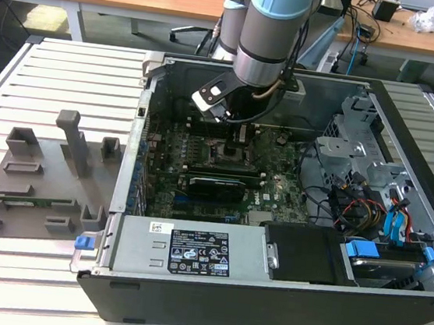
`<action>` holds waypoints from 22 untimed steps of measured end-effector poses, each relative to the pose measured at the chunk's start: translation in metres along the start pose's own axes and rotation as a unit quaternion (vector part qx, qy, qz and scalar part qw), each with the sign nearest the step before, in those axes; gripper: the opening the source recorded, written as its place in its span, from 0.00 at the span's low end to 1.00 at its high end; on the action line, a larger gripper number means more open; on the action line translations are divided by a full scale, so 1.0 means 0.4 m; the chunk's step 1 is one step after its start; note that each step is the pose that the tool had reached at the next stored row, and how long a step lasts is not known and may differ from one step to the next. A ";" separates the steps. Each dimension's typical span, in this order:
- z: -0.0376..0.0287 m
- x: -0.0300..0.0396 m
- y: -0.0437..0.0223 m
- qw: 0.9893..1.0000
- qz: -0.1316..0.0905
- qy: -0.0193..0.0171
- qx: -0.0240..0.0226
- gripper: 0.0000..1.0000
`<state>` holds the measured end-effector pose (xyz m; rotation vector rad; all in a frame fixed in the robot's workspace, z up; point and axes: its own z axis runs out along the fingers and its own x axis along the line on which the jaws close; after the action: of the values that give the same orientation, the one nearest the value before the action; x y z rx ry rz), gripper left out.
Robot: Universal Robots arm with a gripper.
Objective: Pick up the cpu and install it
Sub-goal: 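Place the cpu into insertion slot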
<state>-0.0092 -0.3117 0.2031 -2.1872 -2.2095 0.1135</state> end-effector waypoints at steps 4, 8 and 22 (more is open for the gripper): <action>-0.032 -0.001 0.011 1.000 0.000 0.000 0.002 0.11; -0.072 -0.002 0.008 1.000 0.000 0.000 0.002 0.11; -0.158 -0.005 0.002 1.000 0.000 0.000 0.002 0.11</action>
<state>-0.0039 -0.3116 0.2662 -2.1860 -2.2082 0.1182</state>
